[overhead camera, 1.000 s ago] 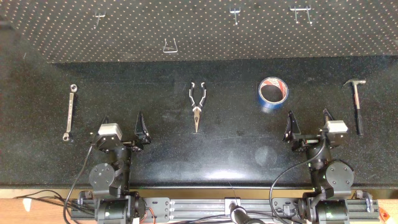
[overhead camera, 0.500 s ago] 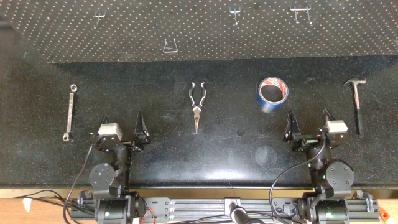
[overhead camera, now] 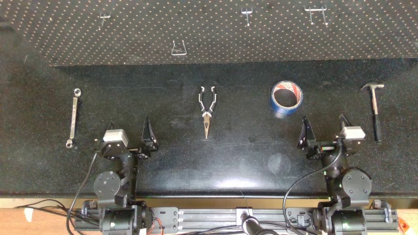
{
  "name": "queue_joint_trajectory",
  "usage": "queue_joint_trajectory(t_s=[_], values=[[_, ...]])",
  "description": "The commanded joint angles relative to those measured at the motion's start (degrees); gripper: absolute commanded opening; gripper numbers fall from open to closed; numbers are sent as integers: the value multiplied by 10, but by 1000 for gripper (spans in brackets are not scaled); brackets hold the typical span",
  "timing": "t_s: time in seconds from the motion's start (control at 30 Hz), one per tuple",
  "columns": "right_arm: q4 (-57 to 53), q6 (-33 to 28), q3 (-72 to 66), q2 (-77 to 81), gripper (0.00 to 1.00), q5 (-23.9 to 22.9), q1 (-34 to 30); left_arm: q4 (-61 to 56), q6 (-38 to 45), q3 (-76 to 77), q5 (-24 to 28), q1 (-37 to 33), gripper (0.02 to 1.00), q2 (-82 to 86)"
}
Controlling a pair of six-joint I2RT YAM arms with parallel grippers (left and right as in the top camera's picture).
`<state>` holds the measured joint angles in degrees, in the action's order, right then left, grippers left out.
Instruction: Place Tools Onto Pegboard
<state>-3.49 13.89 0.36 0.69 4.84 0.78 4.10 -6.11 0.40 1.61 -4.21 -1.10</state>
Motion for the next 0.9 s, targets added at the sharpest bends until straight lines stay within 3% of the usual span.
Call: queue_joint_trajectory(t_s=[0.03,0.9], values=[[-2,7,-1,-6,989,14,3,4,-7,-1,15,-3,998,9],[-2,7,-1,-6,989,14,3,3,11,-1,15,-3,996,9]])
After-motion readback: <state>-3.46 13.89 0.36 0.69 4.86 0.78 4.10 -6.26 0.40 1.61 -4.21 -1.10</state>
